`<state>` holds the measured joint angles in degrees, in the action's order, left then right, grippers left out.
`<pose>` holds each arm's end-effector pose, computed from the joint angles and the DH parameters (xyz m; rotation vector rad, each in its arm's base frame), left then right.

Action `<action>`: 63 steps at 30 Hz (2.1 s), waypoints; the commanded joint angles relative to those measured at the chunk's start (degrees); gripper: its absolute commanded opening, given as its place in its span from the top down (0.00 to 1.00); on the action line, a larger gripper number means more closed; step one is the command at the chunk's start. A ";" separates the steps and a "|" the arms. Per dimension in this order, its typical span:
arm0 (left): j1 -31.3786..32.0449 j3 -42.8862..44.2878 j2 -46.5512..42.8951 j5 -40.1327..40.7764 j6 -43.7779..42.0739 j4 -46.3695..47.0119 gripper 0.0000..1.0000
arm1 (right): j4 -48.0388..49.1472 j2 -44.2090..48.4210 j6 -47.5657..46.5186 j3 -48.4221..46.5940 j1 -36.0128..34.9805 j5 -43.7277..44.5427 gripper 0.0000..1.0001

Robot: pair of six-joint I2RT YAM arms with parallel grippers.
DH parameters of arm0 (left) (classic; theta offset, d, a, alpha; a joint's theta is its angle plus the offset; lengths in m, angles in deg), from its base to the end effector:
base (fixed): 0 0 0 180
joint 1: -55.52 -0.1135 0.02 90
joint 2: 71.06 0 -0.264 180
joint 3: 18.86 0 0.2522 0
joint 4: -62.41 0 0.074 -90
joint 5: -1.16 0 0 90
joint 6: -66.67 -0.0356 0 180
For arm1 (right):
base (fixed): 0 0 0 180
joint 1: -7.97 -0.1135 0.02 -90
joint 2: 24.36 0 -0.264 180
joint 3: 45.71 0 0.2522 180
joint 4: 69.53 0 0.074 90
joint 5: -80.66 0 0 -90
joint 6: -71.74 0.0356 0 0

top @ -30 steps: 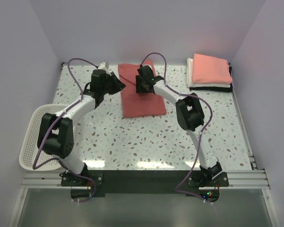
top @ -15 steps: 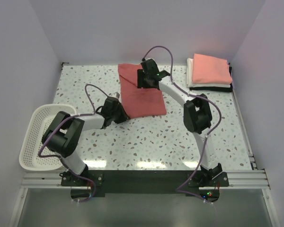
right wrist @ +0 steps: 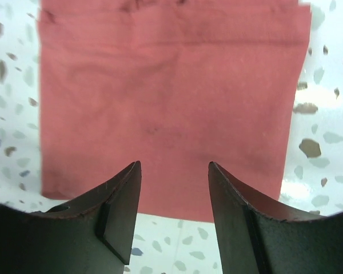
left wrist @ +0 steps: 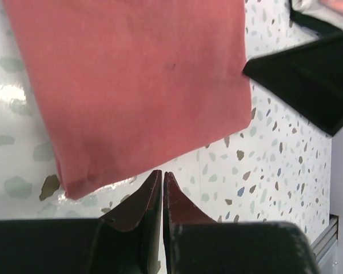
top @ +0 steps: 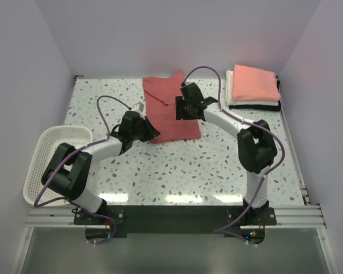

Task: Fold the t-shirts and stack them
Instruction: Fold the tshirt

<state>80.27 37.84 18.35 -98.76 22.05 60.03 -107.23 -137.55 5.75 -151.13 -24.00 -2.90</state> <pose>0.2869 -0.1390 0.1785 -0.3112 2.2914 -0.8537 0.3843 0.2352 0.2441 -0.1107 2.3818 0.3396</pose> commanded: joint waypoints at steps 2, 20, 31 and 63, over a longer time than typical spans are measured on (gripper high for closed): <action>-0.76 5.22 2.52 2.87 -0.47 0.67 0.92 | 2.59 1.04 0.16 3.50 0.59 0.68 0.47; -1.46 -2.77 10.97 6.48 0.85 3.65 1.00 | 6.01 1.12 3.49 17.30 1.12 4.11 0.51; -1.11 -9.09 5.35 6.49 0.23 2.07 1.00 | 8.74 6.92 7.27 29.07 0.41 0.08 0.52; 7.94 -21.42 -33.82 5.17 2.88 -6.73 0.98 | 8.38 48.85 17.22 55.29 -9.61 -2.22 0.53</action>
<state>88.29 11.02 -20.31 -92.66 27.91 47.28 -99.19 -89.77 23.30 -90.72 -34.03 -7.12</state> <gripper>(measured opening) 0.030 0.476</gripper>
